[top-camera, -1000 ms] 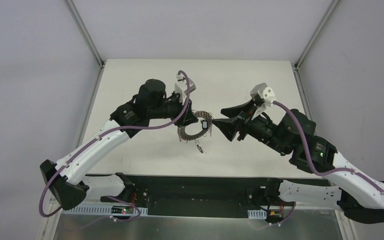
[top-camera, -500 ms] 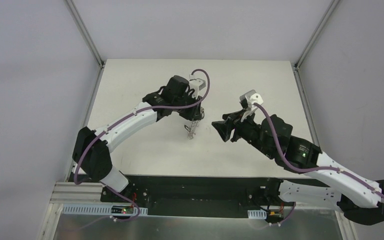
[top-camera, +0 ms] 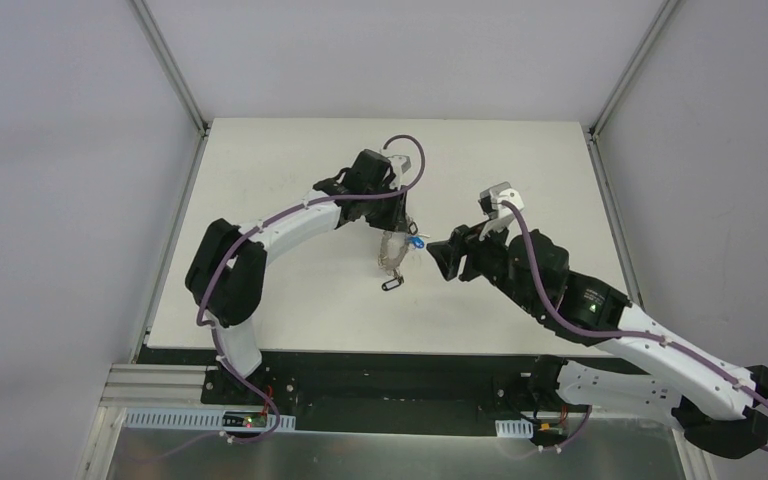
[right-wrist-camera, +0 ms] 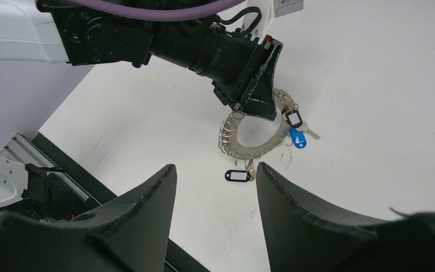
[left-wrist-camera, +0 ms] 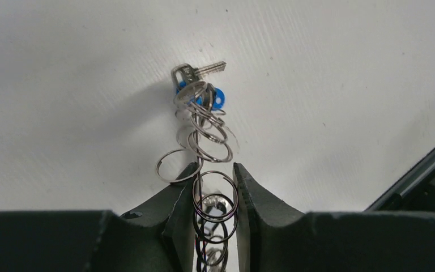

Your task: Put the keys on the keyring

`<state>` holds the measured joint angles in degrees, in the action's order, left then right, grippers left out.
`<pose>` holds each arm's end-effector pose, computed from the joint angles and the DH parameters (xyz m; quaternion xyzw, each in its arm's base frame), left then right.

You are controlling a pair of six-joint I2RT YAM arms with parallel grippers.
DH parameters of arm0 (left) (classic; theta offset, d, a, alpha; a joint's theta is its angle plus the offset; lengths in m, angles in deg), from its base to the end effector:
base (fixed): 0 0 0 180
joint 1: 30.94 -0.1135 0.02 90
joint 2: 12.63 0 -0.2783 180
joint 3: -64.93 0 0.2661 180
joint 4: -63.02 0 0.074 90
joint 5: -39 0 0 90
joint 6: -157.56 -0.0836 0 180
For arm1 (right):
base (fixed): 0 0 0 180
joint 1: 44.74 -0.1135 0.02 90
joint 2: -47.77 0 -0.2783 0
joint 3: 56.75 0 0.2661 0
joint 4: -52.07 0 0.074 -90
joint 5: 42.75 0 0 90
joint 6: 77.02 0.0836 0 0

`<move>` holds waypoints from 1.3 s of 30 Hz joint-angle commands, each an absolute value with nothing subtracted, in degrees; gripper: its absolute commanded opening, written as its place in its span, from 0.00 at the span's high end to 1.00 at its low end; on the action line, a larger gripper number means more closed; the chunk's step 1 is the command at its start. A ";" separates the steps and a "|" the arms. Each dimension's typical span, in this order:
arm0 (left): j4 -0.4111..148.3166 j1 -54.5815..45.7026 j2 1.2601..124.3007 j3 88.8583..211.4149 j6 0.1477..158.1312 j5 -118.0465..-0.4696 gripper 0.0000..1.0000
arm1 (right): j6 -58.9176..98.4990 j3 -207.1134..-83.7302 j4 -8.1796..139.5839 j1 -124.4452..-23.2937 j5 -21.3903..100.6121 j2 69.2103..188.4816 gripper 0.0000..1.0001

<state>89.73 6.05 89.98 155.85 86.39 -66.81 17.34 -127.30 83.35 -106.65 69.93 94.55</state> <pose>0.3556 -0.2964 0.2352 0.1998 0.8711 -0.3112 0.3230 0.1333 0.1814 0.4038 -0.2412 0.7086 0.2295 0.6221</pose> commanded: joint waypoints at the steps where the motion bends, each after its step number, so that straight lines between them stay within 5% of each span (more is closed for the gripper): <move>1: 89.70 4.94 92.93 157.38 87.88 -64.10 0.72 | 19.14 -127.35 80.91 -105.58 69.34 95.32 0.42; 7: 89.66 4.48 89.94 157.85 83.89 -60.74 0.62 | 21.30 -128.59 81.72 -104.69 70.68 98.14 0.35; 18: 92.84 4.40 80.93 161.28 77.09 -52.83 0.35 | 24.30 -129.47 84.69 -103.42 75.78 99.67 0.06; 24: 95.05 4.39 74.50 161.64 74.80 -48.49 0.02 | 24.54 -130.97 86.14 -103.15 76.58 99.80 0.01; 39: 98.65 4.41 55.22 151.85 73.79 -40.16 0.01 | 28.48 -138.22 92.38 -103.17 95.32 105.19 0.01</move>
